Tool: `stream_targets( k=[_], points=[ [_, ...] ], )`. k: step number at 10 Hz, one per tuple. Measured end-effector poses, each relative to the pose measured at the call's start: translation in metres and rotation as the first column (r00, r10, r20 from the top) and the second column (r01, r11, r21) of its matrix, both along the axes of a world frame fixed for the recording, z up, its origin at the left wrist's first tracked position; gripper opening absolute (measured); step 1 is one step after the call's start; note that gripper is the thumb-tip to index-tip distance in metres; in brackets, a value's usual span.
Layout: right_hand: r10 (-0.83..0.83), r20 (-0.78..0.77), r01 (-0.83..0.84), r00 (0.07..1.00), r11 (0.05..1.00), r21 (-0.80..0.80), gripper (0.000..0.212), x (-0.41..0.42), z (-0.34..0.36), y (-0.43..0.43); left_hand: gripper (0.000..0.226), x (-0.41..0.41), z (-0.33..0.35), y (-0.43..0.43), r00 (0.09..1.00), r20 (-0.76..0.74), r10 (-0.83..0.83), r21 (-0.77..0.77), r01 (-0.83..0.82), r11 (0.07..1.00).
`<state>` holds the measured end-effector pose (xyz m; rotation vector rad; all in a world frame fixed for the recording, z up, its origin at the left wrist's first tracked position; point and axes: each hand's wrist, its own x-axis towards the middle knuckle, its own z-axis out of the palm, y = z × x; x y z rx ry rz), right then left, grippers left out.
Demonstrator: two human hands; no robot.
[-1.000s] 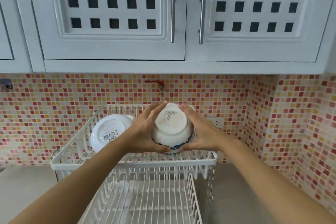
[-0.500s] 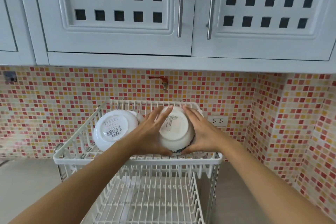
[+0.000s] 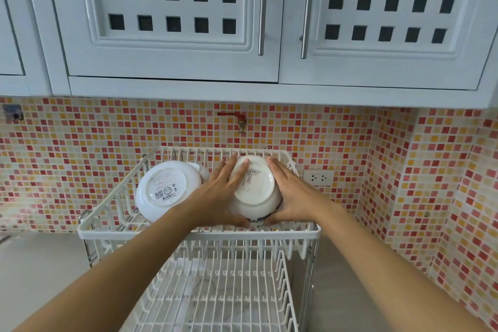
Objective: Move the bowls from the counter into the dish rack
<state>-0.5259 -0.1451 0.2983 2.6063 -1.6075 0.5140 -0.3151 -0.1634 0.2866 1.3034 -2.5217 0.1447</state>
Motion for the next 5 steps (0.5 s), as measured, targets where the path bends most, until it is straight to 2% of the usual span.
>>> stream_targets(
  k=[1, 2, 3, 4, 5],
  points=[
    [-0.033, -0.034, 0.033, 0.999, 0.999, 0.010, 0.139, 0.001, 0.001, 0.007, 0.129, -0.001, 0.003, 0.007, 0.999, -0.040, -0.002, 0.038, 0.003, 0.999],
    [-0.077, -0.036, 0.079, 0.996, 0.994, 0.069, 0.131, -0.001, 0.004, 0.022, 0.118, 0.003, 0.008, 0.016, 0.986, -0.166, 0.017, 0.072, -0.005, 0.997],
    [-0.106, 0.030, 0.104, 0.994, 0.993, 0.048, 0.113, 0.001, 0.006, 0.044, 0.101, 0.011, 0.011, 0.032, 0.968, -0.249, 0.027, 0.050, -0.014, 0.999],
    [-0.136, 0.082, 0.144, 0.987, 0.985, -0.097, 0.080, 0.022, 0.006, 0.073, 0.076, 0.023, 0.013, 0.065, 0.936, -0.350, 0.043, -0.037, -0.060, 0.998],
    [-0.144, 0.104, 0.157, 0.984, 0.979, -0.130, 0.070, 0.042, 0.006, 0.087, 0.067, 0.032, 0.017, 0.085, 0.938, -0.345, 0.031, -0.057, -0.054, 0.997]
  ],
)
